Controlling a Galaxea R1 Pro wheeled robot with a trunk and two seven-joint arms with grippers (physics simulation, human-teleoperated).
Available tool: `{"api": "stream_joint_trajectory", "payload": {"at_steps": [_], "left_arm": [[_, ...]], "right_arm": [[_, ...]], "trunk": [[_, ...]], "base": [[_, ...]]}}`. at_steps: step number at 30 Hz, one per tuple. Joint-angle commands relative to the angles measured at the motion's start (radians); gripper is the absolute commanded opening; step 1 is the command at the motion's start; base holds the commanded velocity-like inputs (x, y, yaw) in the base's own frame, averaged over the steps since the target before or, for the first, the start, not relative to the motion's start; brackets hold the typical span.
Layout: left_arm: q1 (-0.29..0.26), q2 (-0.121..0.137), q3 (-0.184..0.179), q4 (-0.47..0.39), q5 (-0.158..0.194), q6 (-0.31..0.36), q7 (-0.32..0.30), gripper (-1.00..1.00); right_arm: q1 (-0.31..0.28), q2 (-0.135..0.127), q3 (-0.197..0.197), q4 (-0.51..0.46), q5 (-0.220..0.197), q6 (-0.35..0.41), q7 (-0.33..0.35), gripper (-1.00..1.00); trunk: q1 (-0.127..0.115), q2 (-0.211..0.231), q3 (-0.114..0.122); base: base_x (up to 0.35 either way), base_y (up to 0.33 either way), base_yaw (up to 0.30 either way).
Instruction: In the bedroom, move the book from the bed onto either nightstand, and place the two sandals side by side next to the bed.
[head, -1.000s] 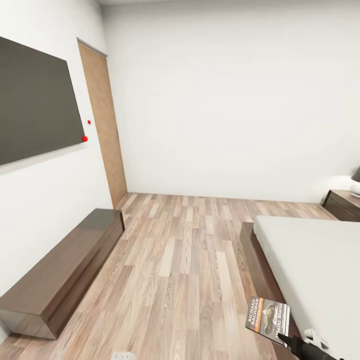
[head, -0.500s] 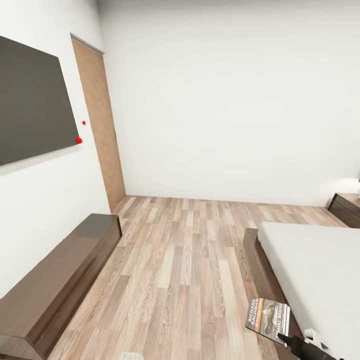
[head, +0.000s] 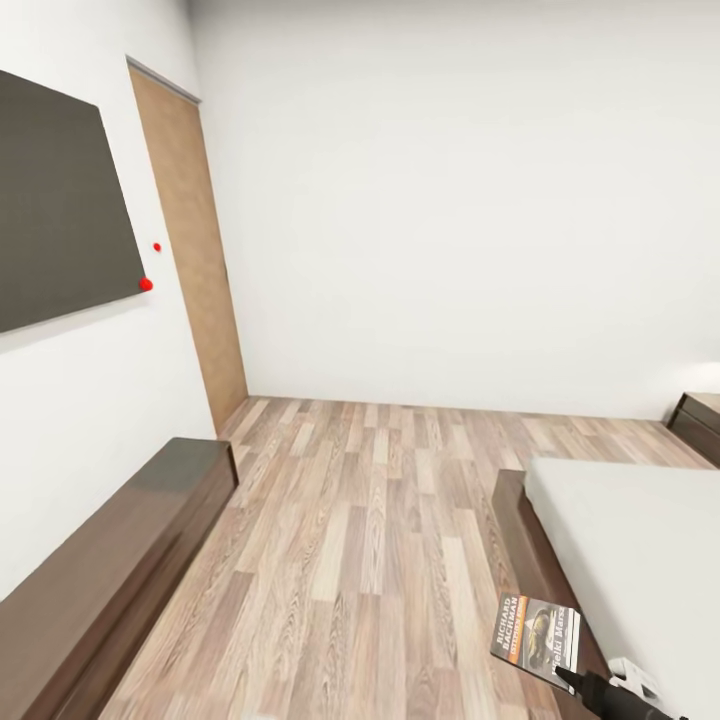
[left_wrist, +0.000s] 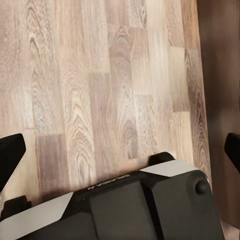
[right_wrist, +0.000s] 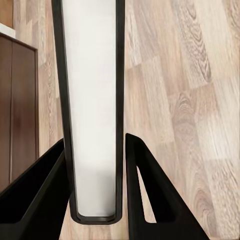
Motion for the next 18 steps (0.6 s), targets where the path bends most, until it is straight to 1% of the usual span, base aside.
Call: {"api": "stream_joint_trajectory", "payload": {"at_steps": [1, 7, 18], "left_arm": [[-0.001, 0.000, -0.008, 0.001, 0.007, -0.005, -0.003, 1.00], [-0.001, 0.000, -0.008, 0.001, 0.008, -0.005, -0.002, 1.00], [-0.001, 0.000, -0.008, 0.001, 0.009, -0.005, 0.000, 1.00]], "right_arm": [[-0.001, 0.000, -0.006, -0.001, -0.009, 0.011, 0.003, -1.00], [-0.001, 0.000, -0.006, -0.001, -0.009, 0.011, 0.003, -1.00], [-0.001, 0.001, -0.006, -0.001, -0.009, 0.011, 0.002, -1.00]], "trunk": [[0.001, -0.002, -0.002], [0.001, -0.002, -0.002], [0.001, -0.002, -0.002]], "base": [[0.260, 0.000, 0.000], [0.268, 0.000, 0.000], [0.311, 0.000, 0.000]]}}
